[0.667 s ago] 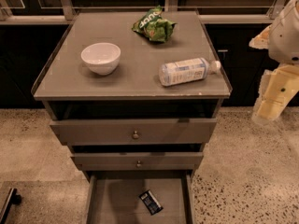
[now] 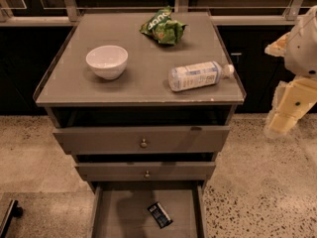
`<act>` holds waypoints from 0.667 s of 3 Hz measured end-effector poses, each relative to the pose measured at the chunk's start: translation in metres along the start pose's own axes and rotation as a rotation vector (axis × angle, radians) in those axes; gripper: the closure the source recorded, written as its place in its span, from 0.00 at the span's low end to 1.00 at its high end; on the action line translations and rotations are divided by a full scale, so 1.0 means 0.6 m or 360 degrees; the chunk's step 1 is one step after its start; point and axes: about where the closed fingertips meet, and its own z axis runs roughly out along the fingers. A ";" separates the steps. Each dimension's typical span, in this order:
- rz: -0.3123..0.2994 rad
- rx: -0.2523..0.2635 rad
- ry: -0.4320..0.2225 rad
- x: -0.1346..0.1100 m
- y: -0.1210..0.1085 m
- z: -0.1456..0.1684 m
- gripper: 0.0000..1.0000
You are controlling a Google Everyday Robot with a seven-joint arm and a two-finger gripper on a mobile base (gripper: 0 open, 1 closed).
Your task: Pick rxbar blueberry from bottom drawer and place on counter
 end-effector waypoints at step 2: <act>0.0280 -0.0015 -0.0362 -0.017 0.132 0.091 0.00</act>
Offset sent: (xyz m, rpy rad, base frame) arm -0.0736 0.0890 -0.3002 0.6429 0.0446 -0.3321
